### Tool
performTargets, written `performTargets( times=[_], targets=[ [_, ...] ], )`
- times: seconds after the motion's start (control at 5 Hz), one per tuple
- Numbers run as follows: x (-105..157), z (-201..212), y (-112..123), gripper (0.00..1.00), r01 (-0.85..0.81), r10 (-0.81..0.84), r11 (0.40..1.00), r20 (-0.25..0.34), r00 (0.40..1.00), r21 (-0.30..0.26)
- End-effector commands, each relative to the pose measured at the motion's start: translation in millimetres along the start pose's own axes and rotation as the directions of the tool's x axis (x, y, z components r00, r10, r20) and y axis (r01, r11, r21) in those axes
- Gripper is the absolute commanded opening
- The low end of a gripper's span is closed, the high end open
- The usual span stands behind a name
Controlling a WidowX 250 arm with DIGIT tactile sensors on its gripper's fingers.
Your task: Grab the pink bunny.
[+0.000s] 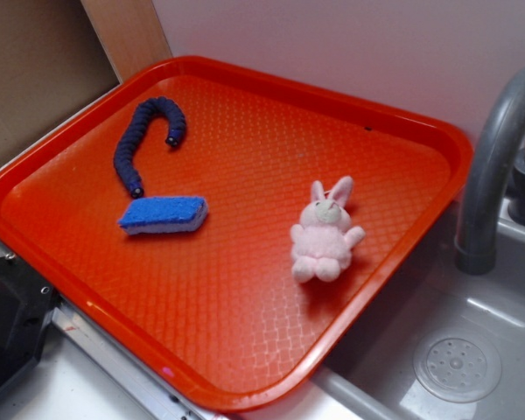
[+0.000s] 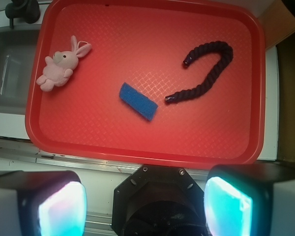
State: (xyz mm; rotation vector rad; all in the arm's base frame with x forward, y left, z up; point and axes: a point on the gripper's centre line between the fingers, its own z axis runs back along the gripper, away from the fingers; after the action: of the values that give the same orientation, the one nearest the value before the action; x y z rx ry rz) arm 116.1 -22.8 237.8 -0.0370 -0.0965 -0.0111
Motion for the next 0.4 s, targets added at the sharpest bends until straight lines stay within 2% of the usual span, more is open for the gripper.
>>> performTargets(
  times=[0.0, 0.2],
  targets=[
    [0, 0, 0, 1.0, 0.0, 0.0, 1.0, 0.0, 1.0, 0.0],
    [13, -17, -15, 1.0, -0.106, 0.105, 0.994, 0.018, 0.994, 0.015]
  ],
)
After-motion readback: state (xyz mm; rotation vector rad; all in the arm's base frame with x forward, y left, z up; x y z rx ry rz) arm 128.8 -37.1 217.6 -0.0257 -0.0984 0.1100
